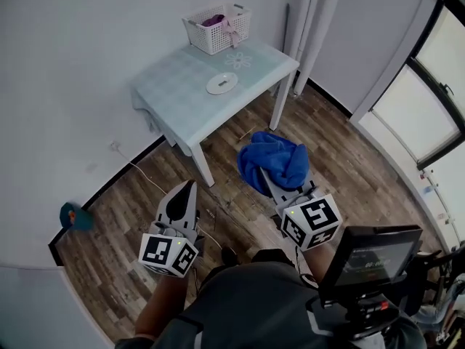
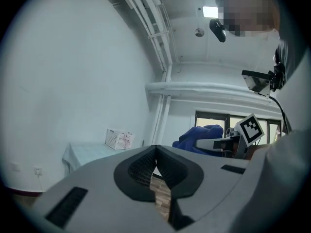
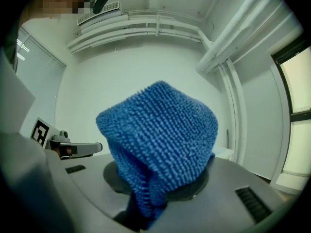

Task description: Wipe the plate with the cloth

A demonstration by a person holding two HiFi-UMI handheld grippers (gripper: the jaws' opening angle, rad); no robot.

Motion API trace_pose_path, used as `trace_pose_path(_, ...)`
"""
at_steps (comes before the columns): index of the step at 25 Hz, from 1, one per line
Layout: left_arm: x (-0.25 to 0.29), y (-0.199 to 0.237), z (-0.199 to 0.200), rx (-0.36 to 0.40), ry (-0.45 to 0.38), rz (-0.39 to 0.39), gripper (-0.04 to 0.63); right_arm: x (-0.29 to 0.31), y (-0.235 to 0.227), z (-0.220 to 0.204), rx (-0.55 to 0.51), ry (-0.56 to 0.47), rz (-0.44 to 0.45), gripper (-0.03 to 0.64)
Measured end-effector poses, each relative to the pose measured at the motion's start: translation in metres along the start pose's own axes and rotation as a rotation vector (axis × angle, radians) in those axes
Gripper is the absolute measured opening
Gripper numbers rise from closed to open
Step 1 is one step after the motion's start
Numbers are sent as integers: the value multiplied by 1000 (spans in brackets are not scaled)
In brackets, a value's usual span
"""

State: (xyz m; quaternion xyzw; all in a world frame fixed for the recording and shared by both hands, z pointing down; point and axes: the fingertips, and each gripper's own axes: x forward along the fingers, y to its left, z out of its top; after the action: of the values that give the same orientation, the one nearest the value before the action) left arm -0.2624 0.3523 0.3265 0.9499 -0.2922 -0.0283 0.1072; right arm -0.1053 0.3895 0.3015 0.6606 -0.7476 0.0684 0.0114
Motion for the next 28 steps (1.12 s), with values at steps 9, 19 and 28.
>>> trace_pose_path(9,42,34,1,-40,0,-12,11,43,-23,8,-26,18,-30,114)
trace_pose_path(19,142,55,5,-29,28,59,11,113,-100,18,-5,-4,46,114)
trace_pose_path(28,248,66,7,-41,59,119,10,179,-179,30,20,-1,123,114)
